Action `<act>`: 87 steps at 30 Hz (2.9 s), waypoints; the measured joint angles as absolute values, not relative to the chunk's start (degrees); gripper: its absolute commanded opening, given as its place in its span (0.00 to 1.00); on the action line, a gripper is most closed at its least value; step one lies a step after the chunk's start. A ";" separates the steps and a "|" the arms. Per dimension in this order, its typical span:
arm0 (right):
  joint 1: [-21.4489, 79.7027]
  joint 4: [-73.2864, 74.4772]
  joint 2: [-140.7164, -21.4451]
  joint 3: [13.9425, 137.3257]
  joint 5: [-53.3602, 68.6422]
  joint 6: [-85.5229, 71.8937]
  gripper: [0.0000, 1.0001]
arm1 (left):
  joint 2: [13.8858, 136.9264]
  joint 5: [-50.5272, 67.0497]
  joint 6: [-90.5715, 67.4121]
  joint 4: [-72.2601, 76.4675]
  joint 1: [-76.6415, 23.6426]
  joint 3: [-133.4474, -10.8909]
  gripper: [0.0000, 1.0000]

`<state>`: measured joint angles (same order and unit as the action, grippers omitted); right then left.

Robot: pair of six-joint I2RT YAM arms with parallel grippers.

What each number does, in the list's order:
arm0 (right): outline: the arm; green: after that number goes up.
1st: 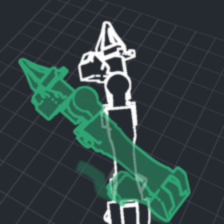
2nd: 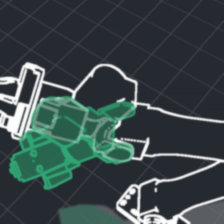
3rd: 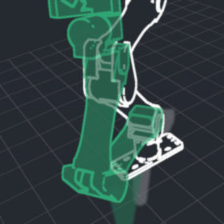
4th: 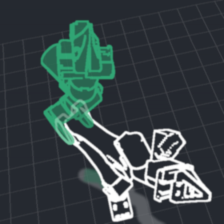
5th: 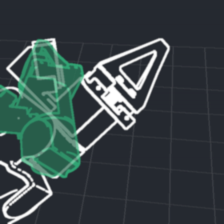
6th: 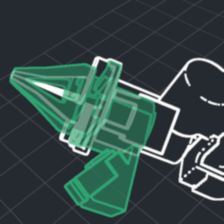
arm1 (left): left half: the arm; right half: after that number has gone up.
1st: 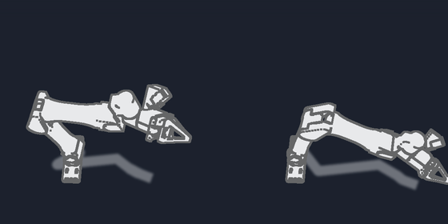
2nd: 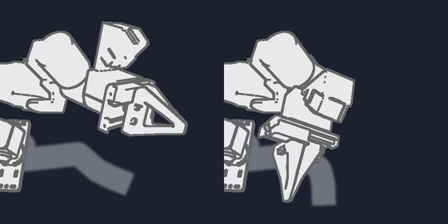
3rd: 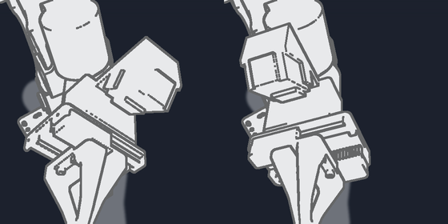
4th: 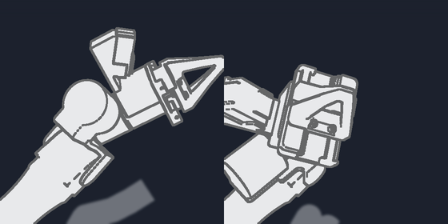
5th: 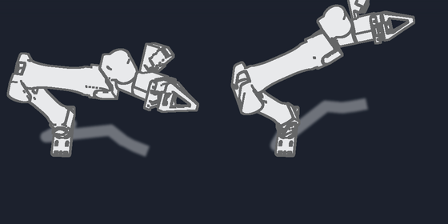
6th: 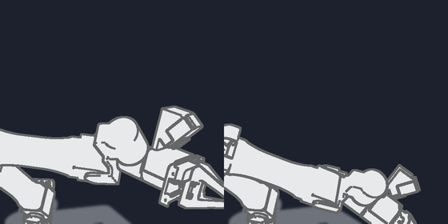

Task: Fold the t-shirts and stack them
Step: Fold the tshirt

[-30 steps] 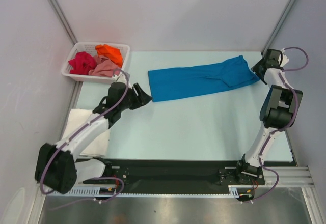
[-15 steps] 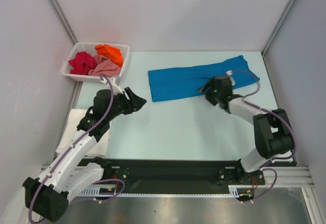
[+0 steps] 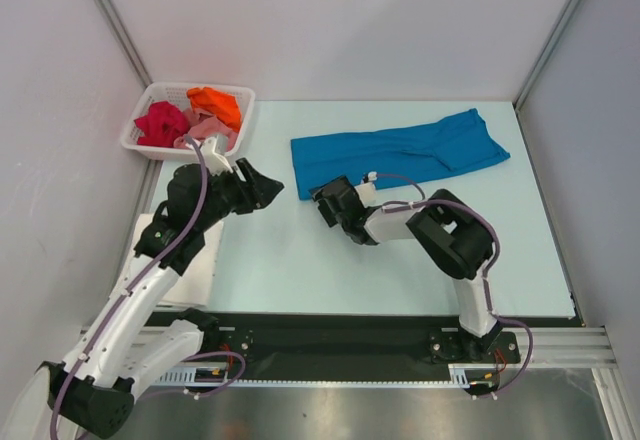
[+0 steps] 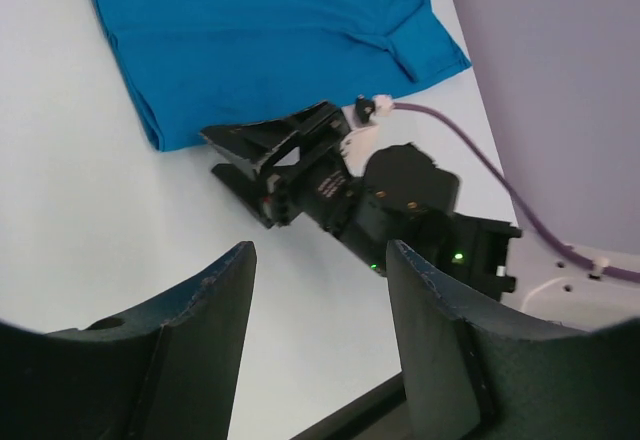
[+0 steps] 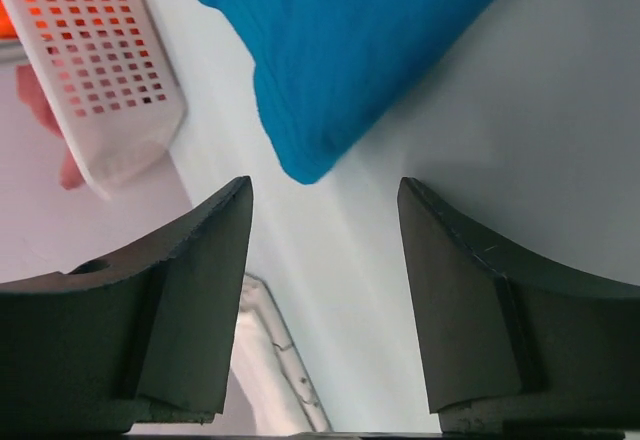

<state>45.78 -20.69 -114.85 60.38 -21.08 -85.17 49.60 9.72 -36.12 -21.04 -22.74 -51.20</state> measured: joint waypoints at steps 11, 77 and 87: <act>49.30 -18.65 -123.59 70.48 -27.16 -103.28 0.52 | 47.22 11.11 -34.06 -25.45 -21.47 -54.57 0.63; -2.66 18.04 -71.33 44.60 6.11 -38.57 0.68 | 85.25 10.26 -27.88 -16.88 -33.08 -41.50 0.51; -12.62 8.34 -99.88 66.98 10.63 -33.95 0.69 | 91.59 16.69 -27.11 -14.68 -33.08 -45.23 0.24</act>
